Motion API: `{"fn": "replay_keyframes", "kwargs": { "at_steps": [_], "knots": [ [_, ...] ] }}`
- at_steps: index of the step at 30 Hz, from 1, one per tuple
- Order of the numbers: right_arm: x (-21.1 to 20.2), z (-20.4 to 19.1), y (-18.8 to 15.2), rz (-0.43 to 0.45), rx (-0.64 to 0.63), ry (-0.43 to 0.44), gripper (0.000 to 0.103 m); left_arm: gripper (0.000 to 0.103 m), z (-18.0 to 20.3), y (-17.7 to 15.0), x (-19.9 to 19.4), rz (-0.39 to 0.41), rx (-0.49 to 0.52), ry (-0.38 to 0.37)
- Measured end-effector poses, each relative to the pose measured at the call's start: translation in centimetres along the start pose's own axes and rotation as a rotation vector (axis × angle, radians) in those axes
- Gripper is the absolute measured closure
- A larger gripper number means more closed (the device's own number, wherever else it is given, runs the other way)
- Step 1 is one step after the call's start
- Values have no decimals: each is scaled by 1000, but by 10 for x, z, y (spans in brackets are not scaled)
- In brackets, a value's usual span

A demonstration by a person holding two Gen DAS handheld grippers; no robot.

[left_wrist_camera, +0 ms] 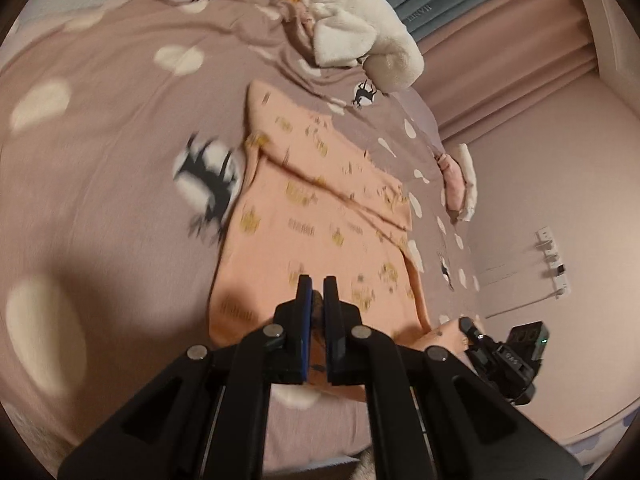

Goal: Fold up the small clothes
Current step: 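Lift the hem with both grippers and fold it toward the collar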

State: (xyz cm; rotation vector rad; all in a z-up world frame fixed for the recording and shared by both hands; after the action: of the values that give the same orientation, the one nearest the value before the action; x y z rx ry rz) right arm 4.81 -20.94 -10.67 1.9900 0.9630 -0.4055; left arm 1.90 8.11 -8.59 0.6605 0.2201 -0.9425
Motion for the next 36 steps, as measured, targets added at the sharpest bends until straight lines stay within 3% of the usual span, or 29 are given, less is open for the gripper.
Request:
{"fn": "replay_keyframes", "kwargs": {
  "at_steps": [8,16,23,30,33,36],
  "knots": [
    [24,-14,71,27,-51,-46,95,99,18,90,24,30,69,97],
    [63,-19,136,43,-68,-82,95,99,9,162,71,26,25,100],
    [121,-3,162,-10,-14,-78,95,99,-32,191,113,27,-74,90],
    [162,20,168,-52,49,-118,95,99,-78,204,139,33,-128,207],
    [172,27,173,-55,73,-137,95,99,-86,214,146,67,-134,225],
    [179,30,179,-55,31,-220,95,100,-94,223,148,100,-103,299]
  ]
}}
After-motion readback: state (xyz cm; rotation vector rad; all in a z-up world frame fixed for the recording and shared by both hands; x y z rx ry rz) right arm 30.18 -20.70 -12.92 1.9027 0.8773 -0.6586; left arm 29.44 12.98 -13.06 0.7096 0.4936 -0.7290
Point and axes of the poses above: each gripper's, at about its wrist camera, not at the fingertips, and x roughly the way its jaws point, z to its right, y to its top, the point moved 9 cm from there along x, roughly the way its jaws point, and after that the axes turned 11 degrees about -y, right-handed, at the moved point
